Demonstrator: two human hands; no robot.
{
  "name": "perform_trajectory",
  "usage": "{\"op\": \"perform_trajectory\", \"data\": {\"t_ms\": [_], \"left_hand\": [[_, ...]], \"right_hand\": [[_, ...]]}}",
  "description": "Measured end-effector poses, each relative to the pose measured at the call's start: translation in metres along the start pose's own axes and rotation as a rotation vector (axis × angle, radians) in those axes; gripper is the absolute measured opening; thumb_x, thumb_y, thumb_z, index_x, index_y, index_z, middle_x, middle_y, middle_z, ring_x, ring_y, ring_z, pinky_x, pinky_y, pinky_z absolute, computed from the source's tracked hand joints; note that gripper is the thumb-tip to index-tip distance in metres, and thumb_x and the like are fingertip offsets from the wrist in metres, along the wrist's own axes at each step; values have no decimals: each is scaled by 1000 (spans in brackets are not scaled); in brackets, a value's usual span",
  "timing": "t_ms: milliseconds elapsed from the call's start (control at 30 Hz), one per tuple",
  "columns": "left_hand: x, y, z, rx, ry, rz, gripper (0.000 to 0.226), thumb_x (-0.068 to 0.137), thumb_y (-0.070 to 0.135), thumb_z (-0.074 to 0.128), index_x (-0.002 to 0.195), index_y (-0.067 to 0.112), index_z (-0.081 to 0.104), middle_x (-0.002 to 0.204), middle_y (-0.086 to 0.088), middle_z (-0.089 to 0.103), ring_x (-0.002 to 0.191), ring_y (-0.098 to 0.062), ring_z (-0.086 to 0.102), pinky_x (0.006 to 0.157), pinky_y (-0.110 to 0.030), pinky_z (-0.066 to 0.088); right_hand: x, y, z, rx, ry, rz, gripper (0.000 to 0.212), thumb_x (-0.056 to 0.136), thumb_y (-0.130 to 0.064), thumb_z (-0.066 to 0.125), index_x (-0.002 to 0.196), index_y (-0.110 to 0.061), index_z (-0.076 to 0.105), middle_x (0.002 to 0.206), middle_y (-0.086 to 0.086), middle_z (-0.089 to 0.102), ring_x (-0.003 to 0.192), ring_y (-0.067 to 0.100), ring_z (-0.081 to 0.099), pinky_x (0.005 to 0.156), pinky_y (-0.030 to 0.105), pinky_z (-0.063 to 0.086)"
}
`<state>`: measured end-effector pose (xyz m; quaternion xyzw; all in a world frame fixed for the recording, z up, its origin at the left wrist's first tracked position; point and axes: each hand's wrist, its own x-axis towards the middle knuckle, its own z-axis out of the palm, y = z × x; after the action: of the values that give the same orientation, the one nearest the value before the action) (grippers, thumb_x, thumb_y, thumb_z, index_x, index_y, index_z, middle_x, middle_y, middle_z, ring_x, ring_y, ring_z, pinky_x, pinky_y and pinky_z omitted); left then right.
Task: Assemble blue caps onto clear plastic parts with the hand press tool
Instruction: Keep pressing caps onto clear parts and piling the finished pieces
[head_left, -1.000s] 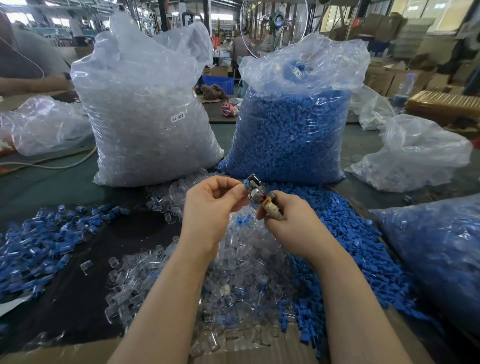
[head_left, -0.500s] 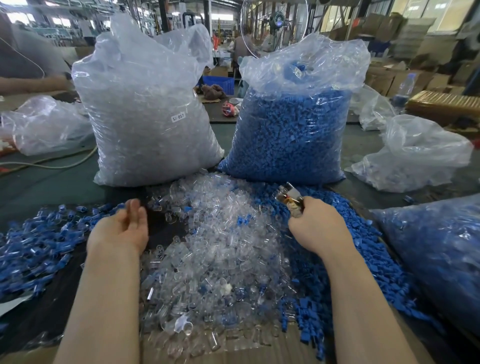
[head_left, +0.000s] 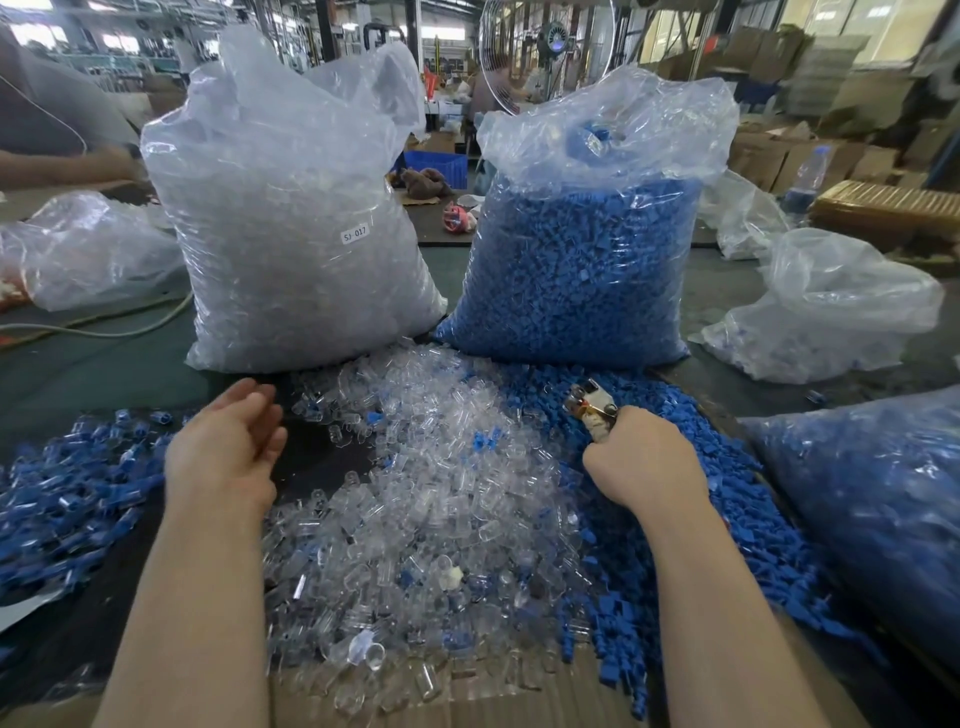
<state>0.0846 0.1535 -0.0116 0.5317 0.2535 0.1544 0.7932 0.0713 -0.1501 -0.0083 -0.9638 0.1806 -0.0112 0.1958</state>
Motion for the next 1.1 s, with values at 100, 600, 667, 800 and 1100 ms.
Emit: {"op": "perform_trajectory", "data": {"t_ms": [100, 600, 667, 800, 1100], "left_hand": [[1, -11, 12, 496, -54, 89, 31, 95, 8, 57, 123, 20, 63, 116, -4, 66, 90, -14, 62, 85, -32, 50], [-11, -29, 26, 1116, -399, 218, 37, 84, 10, 72, 115, 27, 60, 96, 8, 59, 81, -11, 60, 61, -21, 44], [-13, -27, 25, 1051, -403, 204, 31, 81, 14, 76, 105, 27, 61, 94, 3, 61, 77, -15, 63, 64, -29, 52], [-22, -22, 29, 947, -460, 203, 27, 79, 19, 80, 96, 30, 61, 93, -2, 65, 76, -19, 67, 73, -39, 58], [-38, -19, 44, 873, -488, 301, 15, 80, 18, 79, 88, 27, 69, 86, 1, 70, 74, -14, 63, 69, -28, 52]], "right_hand": [[0, 0, 1, -7, 3, 21, 24, 84, -22, 57, 74, -17, 37, 74, 3, 48, 62, 16, 44, 48, 28, 28], [-1, -1, 4, -62, -68, 34, 19, 85, -19, 58, 76, -17, 42, 76, 3, 52, 63, 19, 47, 51, 30, 32], [-2, -1, 5, -70, -73, 34, 18, 85, -19, 58, 76, -17, 43, 76, 3, 52, 63, 19, 47, 53, 30, 34], [-1, -2, 5, -58, -69, 39, 16, 85, -20, 59, 77, -16, 46, 77, 4, 54, 64, 20, 49, 52, 29, 33], [1, 0, 7, -2, 47, -4, 13, 85, -24, 58, 83, -18, 47, 75, 1, 51, 66, 21, 47, 50, 29, 28]]}}
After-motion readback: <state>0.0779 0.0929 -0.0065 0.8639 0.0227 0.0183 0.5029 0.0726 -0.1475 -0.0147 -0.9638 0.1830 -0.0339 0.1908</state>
